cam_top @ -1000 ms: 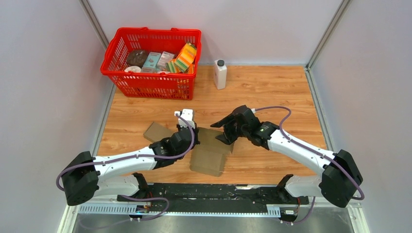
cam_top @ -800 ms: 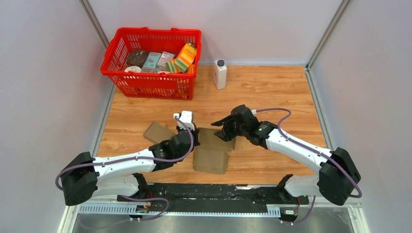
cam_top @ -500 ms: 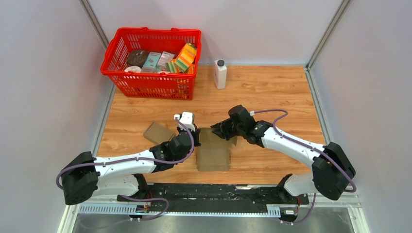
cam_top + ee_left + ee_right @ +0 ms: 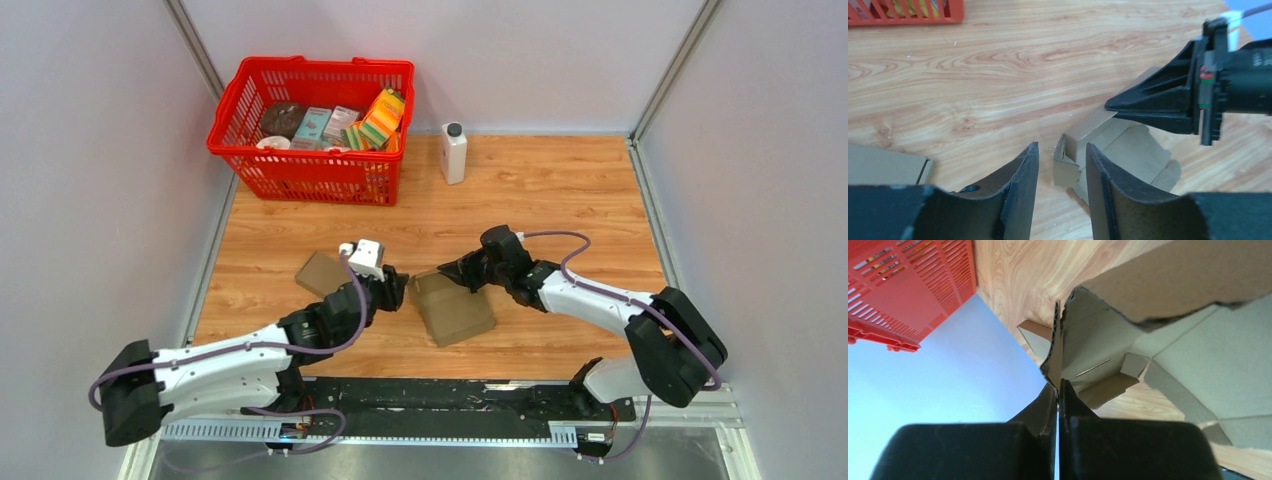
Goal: Fold the paper box
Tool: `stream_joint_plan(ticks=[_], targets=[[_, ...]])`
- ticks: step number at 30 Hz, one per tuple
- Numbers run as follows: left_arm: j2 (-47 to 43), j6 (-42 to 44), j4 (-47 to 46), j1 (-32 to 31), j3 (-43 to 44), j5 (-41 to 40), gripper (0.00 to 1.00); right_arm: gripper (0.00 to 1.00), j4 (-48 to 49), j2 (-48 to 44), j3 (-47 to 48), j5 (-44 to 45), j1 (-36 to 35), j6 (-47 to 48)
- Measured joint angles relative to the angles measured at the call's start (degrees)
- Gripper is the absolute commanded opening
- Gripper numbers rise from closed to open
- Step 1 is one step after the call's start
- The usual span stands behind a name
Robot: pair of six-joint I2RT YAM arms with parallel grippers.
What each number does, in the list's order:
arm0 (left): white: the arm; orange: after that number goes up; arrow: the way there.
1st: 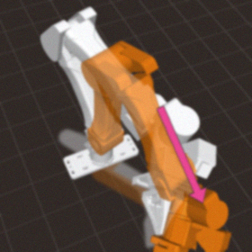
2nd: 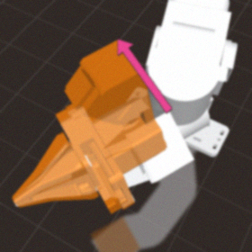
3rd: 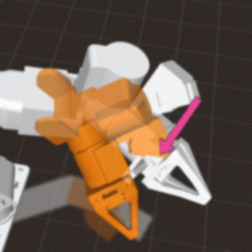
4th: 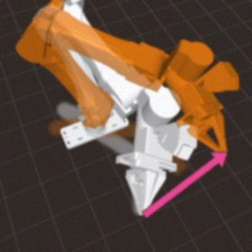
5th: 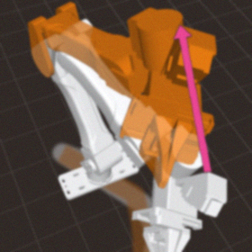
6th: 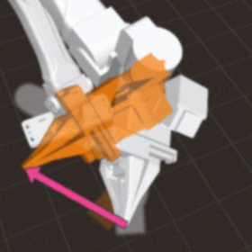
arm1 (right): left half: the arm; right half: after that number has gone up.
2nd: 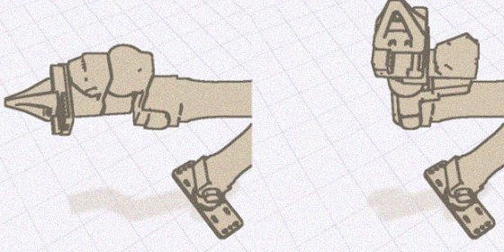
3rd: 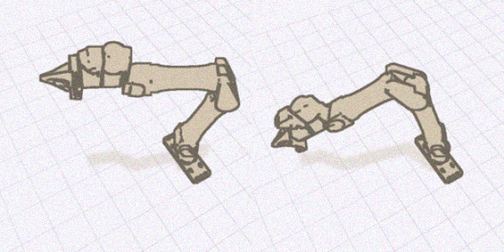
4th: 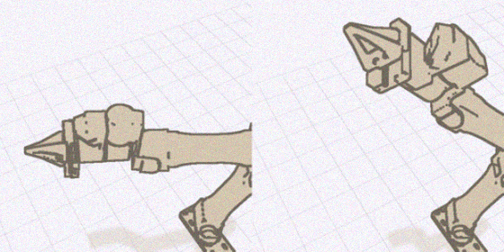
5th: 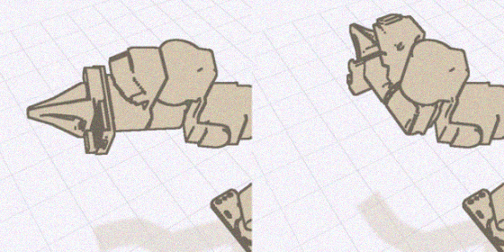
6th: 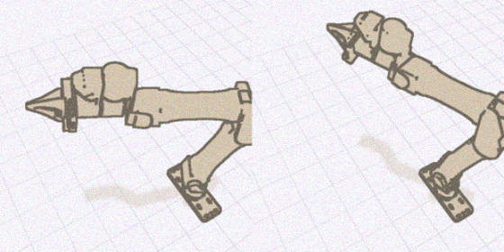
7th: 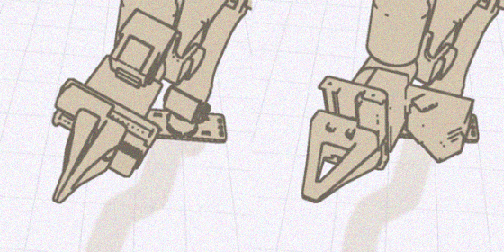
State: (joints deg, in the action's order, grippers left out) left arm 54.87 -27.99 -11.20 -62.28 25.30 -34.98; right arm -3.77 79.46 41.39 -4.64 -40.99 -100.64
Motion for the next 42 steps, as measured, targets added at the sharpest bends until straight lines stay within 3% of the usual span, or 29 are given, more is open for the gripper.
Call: stream_joint_plan(ticks=[5, 8, 12, 19, 24, 33, 42], targets=[[-13.14, -0.20, 2.97, 0.09, -5.09, 0.35, 0.50, 0.00, 6.36, -0.04, -4.26, -0.87, 1.14, 4.09], [-16.20, -0.17, 3.45, 0.57, -8.92, 1.33, 0.50, 0.00, 9.07, -0.04, -4.98, -1.55, 1.81, 6.21], [-12.02, -0.07, 3.04, 0.92, -10.86, 3.89, 0.53, 0.00, 11.58, 0.09, -5.03, -2.60, 2.47, 8.22], [3.37, 0.55, -1.31, 0.94, -9.44, 6.97, 0.56, 0.00, 18.08, 0.42, -8.59, -3.39, 2.95, 9.64], [6.88, 1.01, -5.35, 1.84, -8.09, 7.89, 0.57, 0.00, 24.39, 2.08, -11.80, -4.26, 3.48, 9.62], [16.46, 2.21, -10.93, 4.09, -2.62, 12.94, 0.45, 0.00, 29.40, 3.74, -13.29, -5.64, 4.70, 9.29], [23.47, 2.38, -11.26, 4.35, 2.54, 14.12, 0.20, 0.00, 29.81, 3.69, -13.73, -4.79, 5.53, 8.72]])
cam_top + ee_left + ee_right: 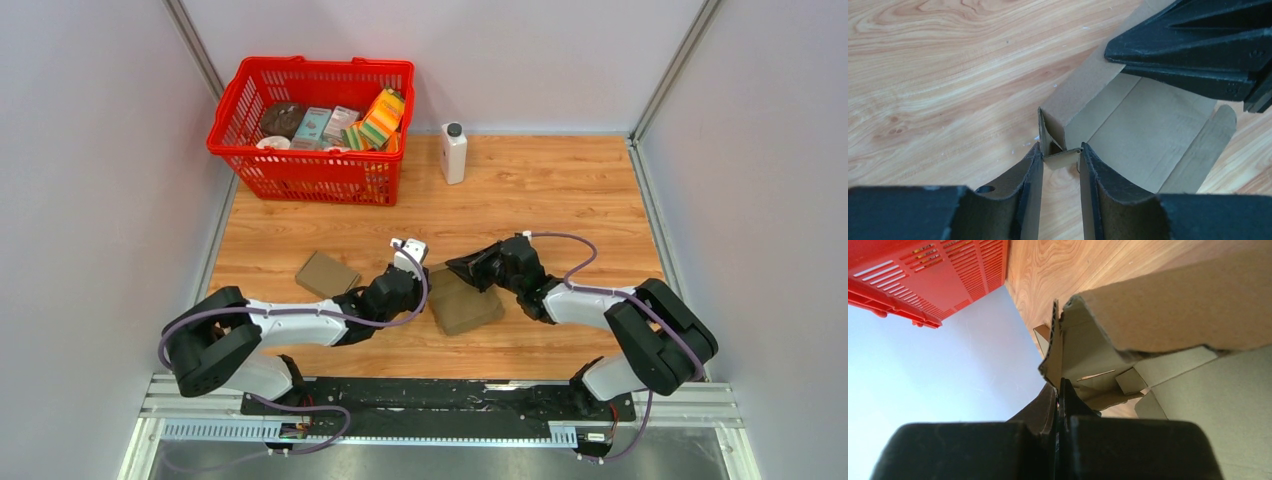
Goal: Fold the paper box
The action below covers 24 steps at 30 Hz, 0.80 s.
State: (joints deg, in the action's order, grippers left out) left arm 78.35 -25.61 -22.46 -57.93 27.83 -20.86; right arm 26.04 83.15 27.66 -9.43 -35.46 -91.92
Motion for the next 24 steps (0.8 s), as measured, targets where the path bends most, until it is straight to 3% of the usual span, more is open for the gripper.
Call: stream_joint_plan(ticks=[9, 12, 13, 16, 21, 24], targets=[[2.12, -6.27, 7.06, -0.66, 4.94, -5.31, 0.27, 0.00, 1.01, 0.00, -0.90, 1.20, 0.13, -1.84], [1.99, -8.50, 8.39, -0.81, 5.40, -5.25, 0.36, 0.00, 1.14, -0.13, -1.22, 1.18, 0.02, -2.25], [1.79, -8.59, 8.35, -0.72, 5.38, -4.61, 0.46, 0.00, 1.14, -0.24, -1.29, 1.18, 0.02, -2.34], [-0.39, -8.13, 5.81, 0.35, 2.89, -0.02, 0.51, 0.00, 1.09, -0.57, -1.38, 0.90, 0.07, -2.34], [-7.17, -6.01, 2.03, 2.95, -2.75, 7.28, 0.52, 0.00, 0.96, -0.59, -1.38, 0.15, 0.02, -2.32], [-11.47, -4.13, 1.22, 3.74, -5.97, 9.53, 0.44, 0.00, 1.05, -0.59, -1.38, -0.24, 0.02, -2.32]])
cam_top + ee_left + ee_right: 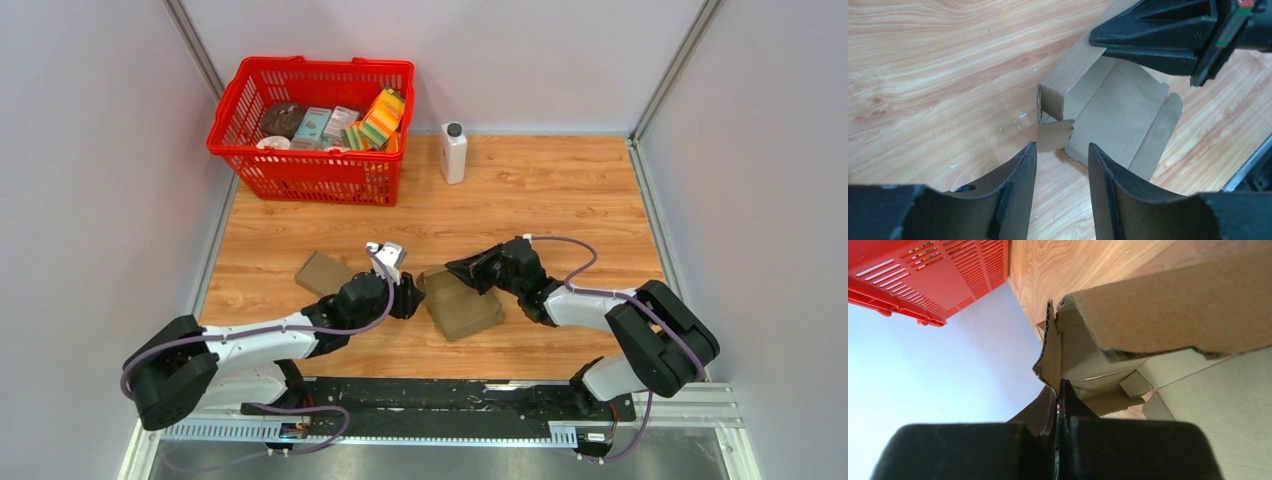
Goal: Fold the paper box
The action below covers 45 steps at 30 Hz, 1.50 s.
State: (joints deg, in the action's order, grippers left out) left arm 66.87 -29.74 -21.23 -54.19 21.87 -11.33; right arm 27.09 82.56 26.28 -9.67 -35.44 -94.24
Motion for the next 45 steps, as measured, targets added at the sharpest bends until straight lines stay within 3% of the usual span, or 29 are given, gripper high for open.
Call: stream_joint_plan(ticks=[3, 8, 13, 21, 24, 26, 27, 30, 32, 35, 38, 40, 41, 44, 45], targets=[[-2.91, 1.81, 0.04, 0.74, -1.68, 1.05, 0.38, 0.00, 0.02, 0.00, 0.00, -0.31, 0.02, 0.00], [-2.10, 3.41, 0.63, 1.77, -1.42, 1.22, 0.41, 0.00, 0.09, 0.00, -0.02, -0.42, 0.02, -0.02], [4.24, 4.72, 0.79, 1.97, 2.23, 1.92, 0.42, 0.00, 0.20, 0.00, -0.04, -0.42, 0.02, -0.02], [11.72, 5.42, -0.07, 1.99, 7.26, 3.26, 0.20, 0.00, 0.26, 0.00, -0.22, 0.20, 0.72, -0.09], [12.22, 4.90, 0.87, 0.90, 8.09, 0.44, 0.18, 0.00, 1.05, -0.02, -0.90, 0.79, 0.76, -0.24], [12.66, 4.48, 2.03, -0.61, 8.92, -2.67, 0.22, 0.00, 1.49, -0.24, -1.40, 1.01, 0.74, -0.22], [12.90, 4.28, 2.47, -1.38, 9.29, -4.04, 0.29, 0.00, 1.68, -0.42, -1.70, 1.11, 0.74, -0.22], [14.08, 2.99, 4.50, -3.50, 11.17, -8.28, 0.30, 0.00, 3.85, -0.79, -3.28, 1.36, 0.72, -0.20], [15.12, 1.90, 6.36, -5.18, 12.76, -11.50, 0.27, 0.00, 5.97, -1.01, -4.72, 1.75, 0.63, -0.22], [16.83, 0.85, 8.98, -8.13, 14.97, -17.31, 0.15, 0.00, 9.68, -1.64, -7.37, 2.71, 0.20, -0.20], [18.91, -0.57, 12.33, -11.28, 17.33, -24.74, 0.13, 0.00, 11.61, -2.84, -9.35, 3.65, -0.48, -0.20], [20.02, -1.57, 13.40, -12.55, 18.23, -28.02, 0.19, 0.00, 11.74, -3.74, -10.05, 4.26, -0.92, -0.22], [20.33, -2.01, 13.27, -12.85, 18.27, -28.89, 0.28, 0.00, 11.65, -4.26, -10.34, 4.52, -1.09, -0.22], [20.59, -2.34, 11.19, -12.94, 17.79, -29.00, 0.42, 0.00, 10.91, -6.49, -11.28, 5.25, -1.55, -0.24], [20.68, -2.16, 9.33, -12.92, 17.11, -28.70, 0.43, 0.00, 10.75, -7.08, -11.41, 5.31, -1.60, -0.22]])
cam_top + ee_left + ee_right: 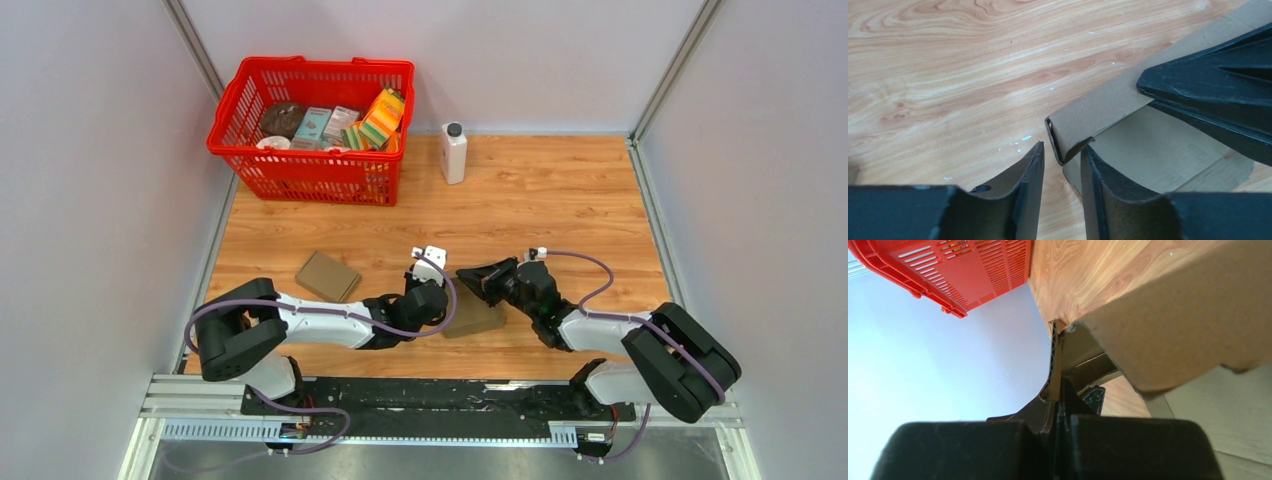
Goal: Fold the paper box
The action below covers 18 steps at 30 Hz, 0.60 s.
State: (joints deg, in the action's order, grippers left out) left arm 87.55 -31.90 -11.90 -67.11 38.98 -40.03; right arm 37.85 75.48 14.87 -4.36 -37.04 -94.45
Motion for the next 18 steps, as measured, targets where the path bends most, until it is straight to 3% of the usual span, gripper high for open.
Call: stream_joint_plan(ticks=[4, 7, 9, 11, 18], targets=[[0.68, 0.63, -4.35, 0.13, -1.77, 0.83, 0.42, 0.00, -0.83, -1.01, -0.04, -0.02, -0.15, -0.02], [2.25, 1.64, -7.19, 0.13, -1.77, 0.74, 0.35, 0.00, -0.83, -0.92, -0.04, -0.15, -0.20, -0.35], [3.26, 2.14, -8.11, 0.17, -1.77, -0.22, 0.21, 0.00, -0.85, -0.66, -0.04, -0.11, -0.17, -0.76], [4.42, 2.49, -8.55, 0.24, -1.62, -2.62, 0.00, 0.00, -0.74, -0.24, -0.04, 0.00, -0.17, -1.57], [11.85, -6.82, 8.55, 0.17, 11.04, -12.79, 0.00, 0.00, -0.90, 1.44, 0.61, 1.42, -0.02, -6.03]])
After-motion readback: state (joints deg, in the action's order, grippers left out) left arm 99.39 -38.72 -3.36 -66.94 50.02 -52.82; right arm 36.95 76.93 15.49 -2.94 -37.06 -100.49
